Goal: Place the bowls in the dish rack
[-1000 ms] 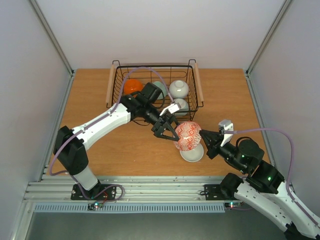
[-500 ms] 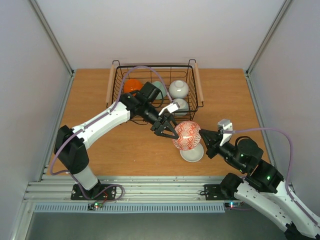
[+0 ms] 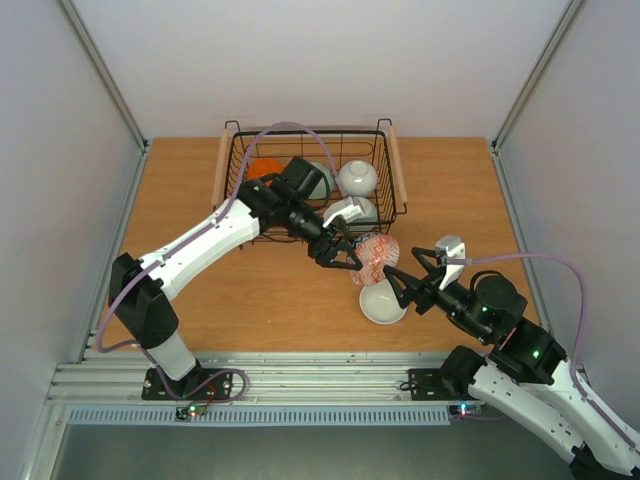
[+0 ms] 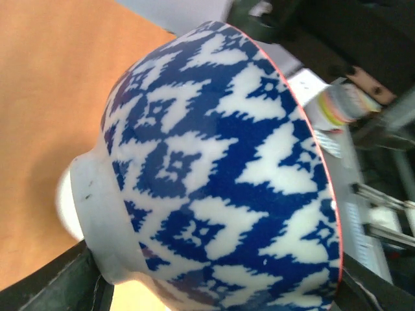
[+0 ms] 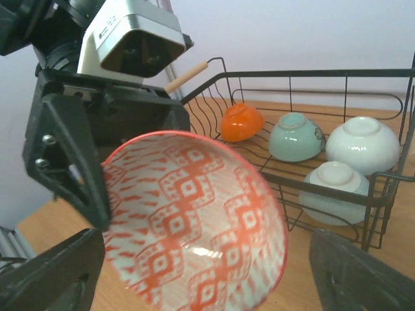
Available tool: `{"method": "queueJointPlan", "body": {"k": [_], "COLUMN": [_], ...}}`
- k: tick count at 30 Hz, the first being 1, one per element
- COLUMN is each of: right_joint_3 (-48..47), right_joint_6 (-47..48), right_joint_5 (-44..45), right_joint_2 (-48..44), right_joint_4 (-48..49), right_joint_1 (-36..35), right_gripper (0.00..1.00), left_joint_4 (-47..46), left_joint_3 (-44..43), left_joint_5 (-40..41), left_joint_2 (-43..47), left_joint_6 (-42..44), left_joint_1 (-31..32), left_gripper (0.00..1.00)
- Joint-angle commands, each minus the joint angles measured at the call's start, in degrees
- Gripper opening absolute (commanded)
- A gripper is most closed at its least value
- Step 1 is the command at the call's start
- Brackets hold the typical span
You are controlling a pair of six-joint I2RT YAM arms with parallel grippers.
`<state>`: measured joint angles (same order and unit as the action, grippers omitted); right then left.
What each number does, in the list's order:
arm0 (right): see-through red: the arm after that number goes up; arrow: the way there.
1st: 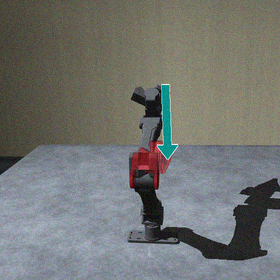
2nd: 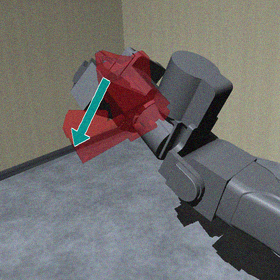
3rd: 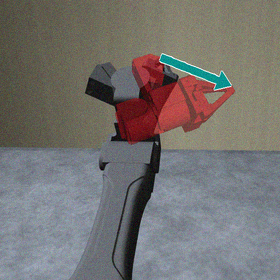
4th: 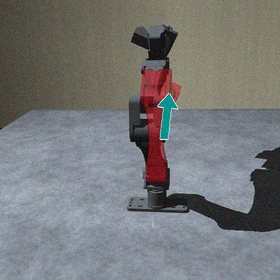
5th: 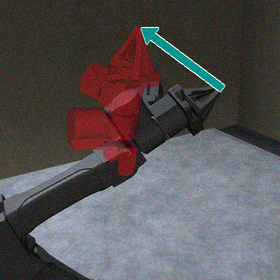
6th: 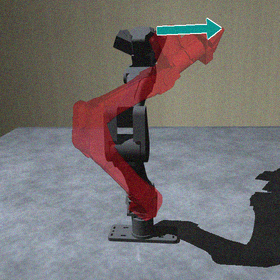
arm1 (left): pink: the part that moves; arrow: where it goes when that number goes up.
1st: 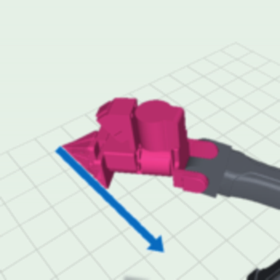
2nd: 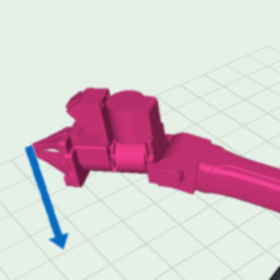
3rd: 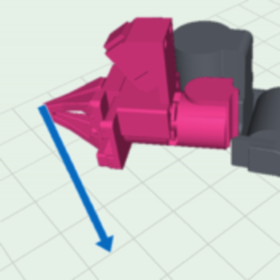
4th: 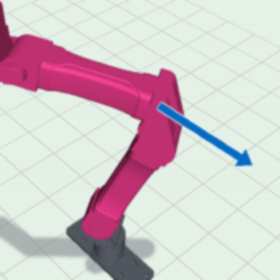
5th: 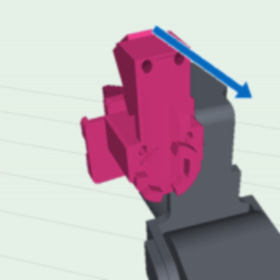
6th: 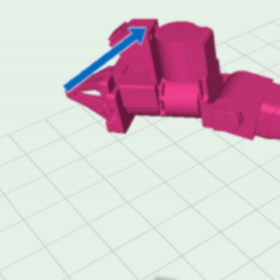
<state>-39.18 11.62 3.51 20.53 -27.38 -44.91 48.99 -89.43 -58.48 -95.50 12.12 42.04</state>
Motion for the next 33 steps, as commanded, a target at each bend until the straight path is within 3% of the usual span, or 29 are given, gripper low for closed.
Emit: {"method": "queueJointPlan", "body": {"k": [1,8,11,14,25,33], "right_joint_3": [-0.78,0.33,0.86,1.34,2.55,3.48], "right_joint_6": [-0.29,-0.81,-1.19,-1.5,-1.6,-1.38], "right_joint_5": [1.4,-0.03,-0.46,-1.04,-1.81,-2.7], "right_joint_2": [-0.85,-0.4,0.18,0.29,-1.16,-1.47], "right_joint_4": [1.27,1.43,1.89,2.46,1.84,2.61], "right_joint_1": [0.09,0.11,0.13,0.08,0.16,0.07], "right_gripper": [0.91,0.94,0.94,0.94,0.94,0.94], "left_joint_4": [-1.29,-3.78,-5.18,-4.68,-0.47,2.87], "left_joint_3": [-4.44,-8.23,-7.95,-8.29,-10.65,-14.96], "left_joint_5": [16.11,48.43,64.66,74.84,89.22,90.61], "left_joint_2": [2.16,2.57,1.74,-1.3,-16.8,-21.82], "left_joint_6": [0.46,-1.75,0.77,4.28,10.33,10.14], "left_joint_1": [-1.66,-6.01,-5.5,-4.94,-2.06,-1.79], "left_gripper": [0.0,0.01,0.0,0.0,0.0,0.0]}}
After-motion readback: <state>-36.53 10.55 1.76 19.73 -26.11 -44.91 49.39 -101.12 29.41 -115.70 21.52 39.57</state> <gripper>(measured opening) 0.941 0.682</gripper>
